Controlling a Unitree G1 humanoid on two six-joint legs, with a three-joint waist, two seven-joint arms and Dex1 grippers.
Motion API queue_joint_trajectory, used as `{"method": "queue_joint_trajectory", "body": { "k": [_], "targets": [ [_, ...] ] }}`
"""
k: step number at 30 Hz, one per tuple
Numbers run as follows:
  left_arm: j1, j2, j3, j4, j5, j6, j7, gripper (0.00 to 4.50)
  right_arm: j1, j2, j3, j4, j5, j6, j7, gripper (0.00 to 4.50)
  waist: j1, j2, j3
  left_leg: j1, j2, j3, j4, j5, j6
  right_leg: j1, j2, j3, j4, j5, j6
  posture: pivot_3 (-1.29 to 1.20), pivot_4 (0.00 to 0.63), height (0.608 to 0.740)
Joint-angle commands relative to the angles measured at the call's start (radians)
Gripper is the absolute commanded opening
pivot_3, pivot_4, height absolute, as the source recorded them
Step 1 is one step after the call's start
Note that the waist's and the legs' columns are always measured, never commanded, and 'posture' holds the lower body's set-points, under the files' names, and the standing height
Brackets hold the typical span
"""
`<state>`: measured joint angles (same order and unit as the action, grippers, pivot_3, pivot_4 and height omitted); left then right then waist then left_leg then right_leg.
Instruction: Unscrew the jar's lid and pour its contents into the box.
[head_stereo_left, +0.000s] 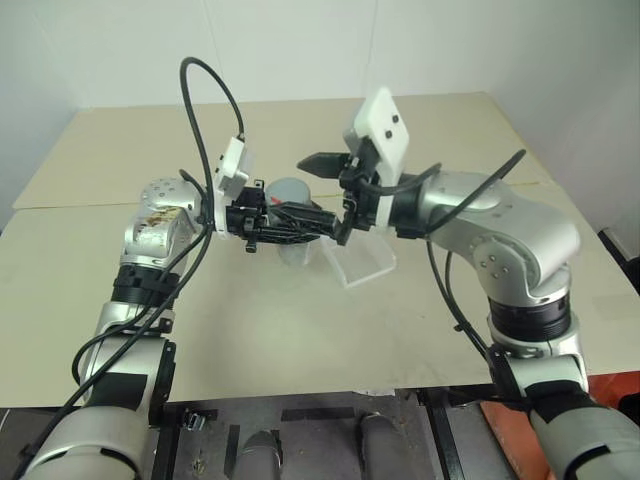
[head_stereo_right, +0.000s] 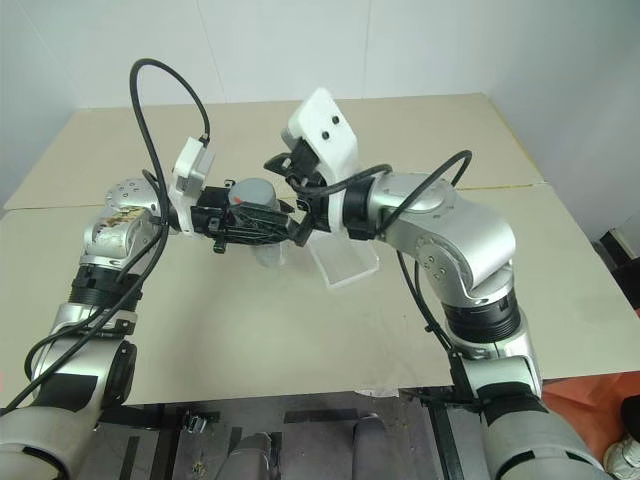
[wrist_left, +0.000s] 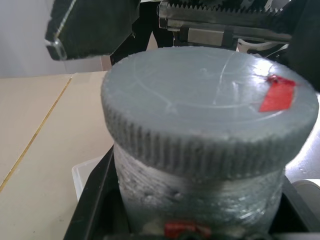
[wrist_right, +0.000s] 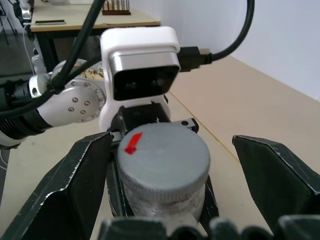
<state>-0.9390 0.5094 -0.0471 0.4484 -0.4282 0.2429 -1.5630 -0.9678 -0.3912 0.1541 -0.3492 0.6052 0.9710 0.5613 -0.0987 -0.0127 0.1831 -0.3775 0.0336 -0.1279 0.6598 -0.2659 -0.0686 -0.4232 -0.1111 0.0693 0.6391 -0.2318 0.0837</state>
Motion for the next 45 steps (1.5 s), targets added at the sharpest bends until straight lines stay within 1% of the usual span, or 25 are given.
{"method": "queue_joint_trajectory", "body": {
  "k": [1, 9, 12, 13, 14, 15, 16, 20, 23, 27, 30, 35, 39, 40, 43, 45],
  "targets": [
    [-0.018, 0.008, 0.011, -0.024, -0.002, -0.013, -0.002, 2.02, -0.025, 0.008, 0.002, -0.006, -0.010, -0.004, 0.003, 4.47, 0.000, 0.000, 0.000, 0.000, 0.000, 0.000, 0.000, 0.000, 0.000, 0.000, 0.000, 0.000, 0.000, 0.000, 0.000, 0.00, 0.150, 0.740],
    [-0.014, 0.014, 0.010, -0.031, -0.001, -0.014, -0.006, 2.02, -0.019, 0.018, 0.008, -0.008, -0.014, -0.010, 0.012, 4.47, 0.000, 0.000, 0.000, 0.000, 0.000, 0.000, 0.000, 0.000, 0.000, 0.000, 0.000, 0.000, 0.000, 0.000, 0.000, 0.00, 0.150, 0.740],
    [-0.012, 0.017, 0.010, -0.034, -0.001, -0.014, -0.007, 2.02, -0.019, 0.020, 0.002, -0.011, -0.011, -0.012, 0.012, 3.92, 0.000, 0.000, 0.000, 0.000, 0.000, 0.000, 0.000, 0.000, 0.000, 0.000, 0.000, 0.000, 0.000, 0.000, 0.000, 0.00, 0.150, 0.740],
    [-0.012, 0.018, 0.009, -0.034, -0.001, -0.014, -0.008, 2.02, -0.019, 0.020, 0.000, -0.012, -0.010, -0.012, 0.012, 3.60, 0.000, 0.000, 0.000, 0.000, 0.000, 0.000, 0.000, 0.000, 0.000, 0.000, 0.000, 0.000, 0.000, 0.000, 0.000, 0.00, 0.150, 0.740],
    [-0.012, 0.019, 0.009, -0.034, -0.001, -0.013, -0.009, 2.02, -0.019, 0.020, 0.000, -0.012, -0.010, -0.012, 0.012, 3.18, 0.000, 0.000, 0.000, 0.000, 0.000, 0.000, 0.000, 0.000, 0.000, 0.000, 0.000, 0.000, 0.000, 0.000, 0.000, 0.00, 0.150, 0.740],
    [-0.012, 0.020, 0.008, -0.034, -0.001, -0.013, -0.011, 2.02, -0.018, 0.021, -0.002, -0.012, -0.009, -0.011, 0.011, 2.91, 0.000, 0.000, 0.000, 0.000, 0.000, 0.000, 0.000, 0.000, 0.000, 0.000, 0.000, 0.000, 0.000, 0.000, 0.000, 0.00, 0.150, 0.740],
    [-0.012, 0.020, 0.008, -0.034, -0.001, -0.013, -0.011, 2.02, -0.018, 0.022, -0.005, -0.011, -0.007, -0.010, 0.009, 2.76, 0.000, 0.000, 0.000, 0.000, 0.000, 0.000, 0.000, 0.000, 0.000, 0.000, 0.000, 0.000, 0.000, 0.000, 0.000, 0.00, 0.150, 0.740],
    [-0.010, 0.021, 0.005, -0.025, 0.003, -0.017, -0.016, 2.02, -0.023, 0.028, -0.023, -0.005, 0.003, -0.005, 0.002, 2.76, 0.000, 0.000, 0.000, 0.000, 0.000, 0.000, 0.000, 0.000, 0.000, 0.000, 0.000, 0.000, 0.000, 0.000, 0.000, 0.00, 0.150, 0.740],
    [-0.024, 0.027, -0.007, 0.012, 0.023, -0.036, -0.032, 2.02, -0.057, 0.025, -0.052, 0.034, 0.005, -0.011, 0.001, 2.76, 0.000, 0.000, 0.000, 0.000, 0.000, 0.000, 0.000, 0.000, 0.000, 0.000, 0.000, 0.000, 0.000, 0.000, 0.000, 0.00, 0.150, 0.740],
    [-0.005, 0.021, 0.003, 0.009, 0.021, -0.040, -0.021, 2.02, -0.080, -0.024, -0.154, 0.058, 0.042, 0.010, -0.012, 2.76, 0.002, 0.000, 0.000, 0.000, 0.000, 0.000, 0.000, 0.000, 0.000, 0.000, 0.000, 0.000, 0.000, 0.000, 0.000, 0.00, 0.150, 0.740],
    [0.009, 0.021, 0.009, 0.001, 0.023, -0.042, -0.014, 2.02, -0.065, -0.066, -0.199, 0.066, 0.029, -0.001, -0.027, 2.76, 0.006, 0.000, 0.000, -0.001, 0.000, 0.000, 0.000, 0.000, 0.000, 0.000, 0.000, 0.000, -0.001, 0.000, 0.000, 0.00, 0.150, 0.740],
    [-0.001, 0.029, 0.034, 0.006, 0.023, -0.051, 0.015, 2.02, 0.033, -0.172, -0.258, 0.108, -0.053, -0.056, -0.052, 2.76, 0.003, 0.000, 0.000, 0.000, 0.000, 0.000, 0.000, 0.000, 0.000, 0.000, 0.000, 0.000, -0.001, 0.000, 0.000, 0.00, 0.150, 0.740],
    [-0.004, 0.038, 0.057, 0.008, 0.025, -0.060, 0.046, 2.02, 0.180, -0.238, -0.296, 0.118, -0.130, -0.131, -0.072, 2.76, 0.004, 0.000, 0.000, -0.001, 0.000, 0.000, 0.000, 0.000, 0.001, 0.000, 0.000, 0.000, -0.001, 0.000, 0.000, 0.00, 0.150, 0.740],
    [-0.003, 0.039, 0.059, 0.008, 0.026, -0.062, 0.051, 2.02, 0.201, -0.244, -0.301, 0.122, -0.138, -0.138, -0.075, 2.76, 0.003, 0.000, 0.000, -0.001, 0.000, 0.000, 0.000, 0.000, 0.001, 0.000, 0.000, 0.000, -0.001, 0.000, 0.000, 0.00, 0.150, 0.740],
    [0.008, 0.042, 0.075, 0.003, 0.027, -0.068, 0.097, 2.02, 0.370, -0.259, -0.303, 0.150, -0.220, -0.181, -0.124, 2.76, 0.003, 0.000, 0.000, -0.001, 0.000, 0.001, 0.000, 0.000, 0.001, 0.000, 0.000, 0.000, -0.001, 0.000, 0.000, 0.00, 0.150, 0.740],
    [0.013, 0.040, 0.078, 0.002, 0.030, -0.070, 0.126, 2.02, 0.437, -0.255, -0.298, 0.159, -0.253, -0.207, -0.141, 2.76, 0.004, 0.000, 0.000, 0.000, 0.000, 0.001, 0.000, -0.001, 0.001, 0.001, 0.000, 0.000, -0.001, 0.000, 0.000, 0.00, 0.150, 0.740]
  ]
}}
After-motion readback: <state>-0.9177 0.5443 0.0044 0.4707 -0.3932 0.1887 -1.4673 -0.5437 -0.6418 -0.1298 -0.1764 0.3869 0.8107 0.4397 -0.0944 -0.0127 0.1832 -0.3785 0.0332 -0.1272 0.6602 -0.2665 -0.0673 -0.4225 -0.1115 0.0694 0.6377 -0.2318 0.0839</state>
